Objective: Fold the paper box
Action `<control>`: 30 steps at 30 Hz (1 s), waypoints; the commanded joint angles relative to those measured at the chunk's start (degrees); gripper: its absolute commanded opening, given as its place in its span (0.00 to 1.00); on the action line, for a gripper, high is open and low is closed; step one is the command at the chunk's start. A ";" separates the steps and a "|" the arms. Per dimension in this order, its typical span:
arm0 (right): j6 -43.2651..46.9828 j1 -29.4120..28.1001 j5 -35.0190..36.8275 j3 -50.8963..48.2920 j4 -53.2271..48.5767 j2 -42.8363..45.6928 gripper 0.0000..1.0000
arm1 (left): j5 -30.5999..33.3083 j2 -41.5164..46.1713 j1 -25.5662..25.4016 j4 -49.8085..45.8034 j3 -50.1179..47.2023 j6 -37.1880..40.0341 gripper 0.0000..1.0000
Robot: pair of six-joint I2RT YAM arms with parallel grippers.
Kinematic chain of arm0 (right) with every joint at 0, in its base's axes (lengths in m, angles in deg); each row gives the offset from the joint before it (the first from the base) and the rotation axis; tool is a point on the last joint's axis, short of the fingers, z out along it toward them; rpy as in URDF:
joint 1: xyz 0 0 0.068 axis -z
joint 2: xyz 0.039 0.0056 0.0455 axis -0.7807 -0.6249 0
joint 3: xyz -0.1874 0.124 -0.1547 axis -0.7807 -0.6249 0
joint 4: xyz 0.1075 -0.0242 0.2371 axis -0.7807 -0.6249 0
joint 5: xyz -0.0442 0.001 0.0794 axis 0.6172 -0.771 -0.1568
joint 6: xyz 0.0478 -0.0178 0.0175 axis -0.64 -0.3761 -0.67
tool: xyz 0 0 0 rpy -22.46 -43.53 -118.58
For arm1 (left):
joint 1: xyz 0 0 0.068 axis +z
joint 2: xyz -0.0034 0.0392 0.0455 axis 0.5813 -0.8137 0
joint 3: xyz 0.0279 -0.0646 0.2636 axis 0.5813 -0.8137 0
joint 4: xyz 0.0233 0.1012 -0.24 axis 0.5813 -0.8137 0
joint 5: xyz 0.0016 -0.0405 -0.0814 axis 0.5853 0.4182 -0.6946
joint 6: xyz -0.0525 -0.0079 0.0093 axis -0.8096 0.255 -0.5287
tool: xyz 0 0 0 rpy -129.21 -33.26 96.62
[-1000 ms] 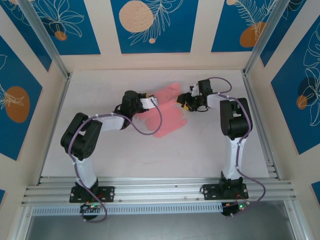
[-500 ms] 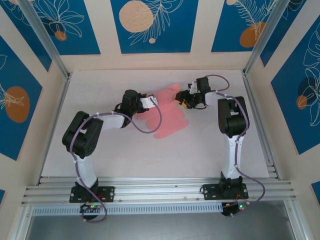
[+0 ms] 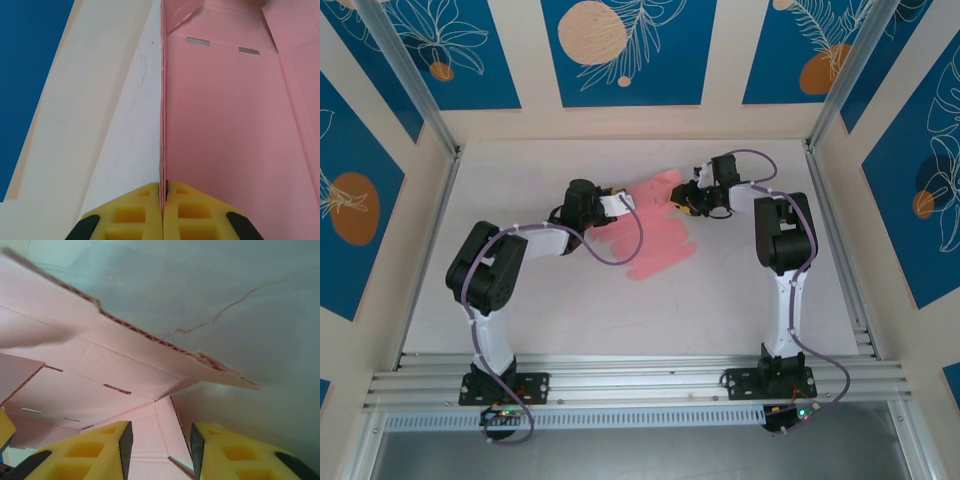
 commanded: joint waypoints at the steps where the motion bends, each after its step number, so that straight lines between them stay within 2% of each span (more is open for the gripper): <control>1: -0.66 -1.06 -4.02 1.15 1.51 1.13 0.35 | -0.12 -0.13 0.25 2.94 0.93 -1.05 0.00; 8: -1.11 -2.54 -4.88 0.51 2.84 2.48 0.32 | 2.52 -0.17 -0.66 5.47 0.64 -0.30 0.00; 18: -2.48 -4.80 -3.70 -0.85 4.88 2.90 0.33 | 9.70 -2.89 -3.77 10.46 1.12 5.98 0.00; 22: -2.79 -4.34 -3.84 -1.09 4.62 2.32 0.34 | 11.17 -3.83 -4.82 13.24 0.17 9.07 0.00; 26: -1.40 -3.08 -3.04 -3.55 3.08 4.50 0.37 | 12.87 -5.17 -5.83 18.56 -2.11 14.54 0.00; 30: 0.13 -1.73 -3.56 -5.98 1.64 7.00 0.38 | 12.85 -5.58 -6.12 20.34 -3.23 16.81 0.00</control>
